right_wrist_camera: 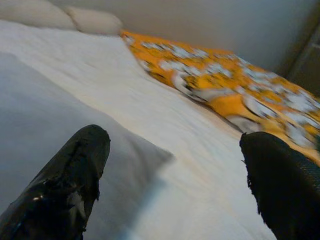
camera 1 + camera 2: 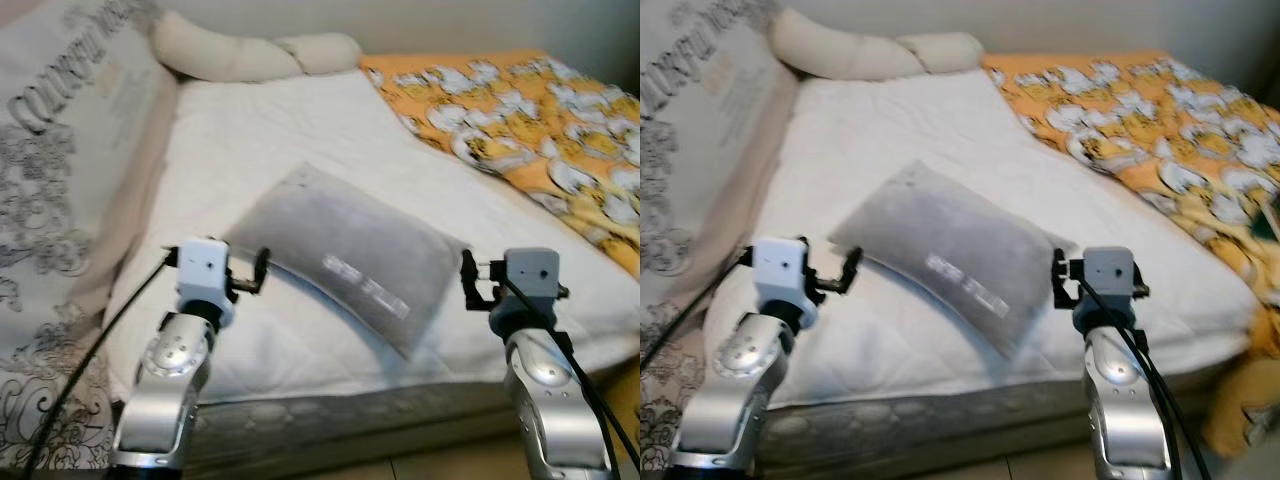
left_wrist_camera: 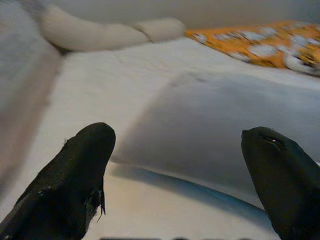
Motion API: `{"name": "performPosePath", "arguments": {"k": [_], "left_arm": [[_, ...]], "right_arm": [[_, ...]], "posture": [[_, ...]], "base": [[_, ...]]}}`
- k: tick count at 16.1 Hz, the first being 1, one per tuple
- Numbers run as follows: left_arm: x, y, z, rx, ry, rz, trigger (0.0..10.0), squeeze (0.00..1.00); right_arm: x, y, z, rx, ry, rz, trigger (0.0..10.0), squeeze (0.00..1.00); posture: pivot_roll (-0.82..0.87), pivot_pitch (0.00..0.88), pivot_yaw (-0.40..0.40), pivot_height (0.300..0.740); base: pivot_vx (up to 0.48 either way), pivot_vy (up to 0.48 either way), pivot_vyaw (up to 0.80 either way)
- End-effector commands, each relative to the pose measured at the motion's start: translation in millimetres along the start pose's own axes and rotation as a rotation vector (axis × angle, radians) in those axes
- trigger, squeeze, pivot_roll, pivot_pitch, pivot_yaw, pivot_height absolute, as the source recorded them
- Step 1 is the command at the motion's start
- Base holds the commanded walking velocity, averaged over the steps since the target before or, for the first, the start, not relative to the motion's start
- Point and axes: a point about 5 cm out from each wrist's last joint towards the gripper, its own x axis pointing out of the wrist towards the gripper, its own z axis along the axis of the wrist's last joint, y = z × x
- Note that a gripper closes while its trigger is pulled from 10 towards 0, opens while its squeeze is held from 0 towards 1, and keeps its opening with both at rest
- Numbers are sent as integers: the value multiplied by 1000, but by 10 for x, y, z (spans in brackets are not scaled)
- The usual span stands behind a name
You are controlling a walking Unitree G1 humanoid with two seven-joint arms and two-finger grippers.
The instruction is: Clean up the room
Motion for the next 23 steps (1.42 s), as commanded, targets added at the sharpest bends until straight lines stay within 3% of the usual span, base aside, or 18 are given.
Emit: {"name": "performPosePath", "arguments": {"k": [1, 4, 9, 12, 19, 21, 23], "left_arm": [[-5, 57, 10, 6, -4, 45, 10000, 0], [6, 103, 13, 8, -7, 73, 10000, 0], [47, 28, 50, 21, -15, 37, 10000, 0], [25, 48, 43, 39, -8, 37, 10000, 0], [23, 2, 1, 92, 15, -9, 10000, 0], [49, -39, -8, 101, 27, -43, 10000, 0], [84, -81, -29, 151, 46, -100, 10000, 0]], "right_arm": [[49, 64, 19, 21, 7, 64, 10000, 0], [81, 93, 17, 18, 8, 95, 10000, 0], [87, 134, 41, -15, -7, 169, 10000, 0], [66, 112, 4, 30, 8, 150, 10000, 0], [40, 11, -97, 2, 40, 85, 10000, 0], [62, -134, -138, -30, 69, -10, 10000, 0], [135, -432, -207, -92, 147, -176, 10000, 0]], "posture": [[55, 0, -32, 740], [43, 0, -29, 740], [43, 0, -17, 740], [49, 0, -15, 740], [46, 0, -5, 740], [36, 0, 4, 740], [45, 0, -6, 740]], "base": [[285, 0, 0], [286, 0, 0], [287, 0, 320], [266, 0, 267], [0, 0, 0], [0, 0, 0], [0, 0, 0]]}}
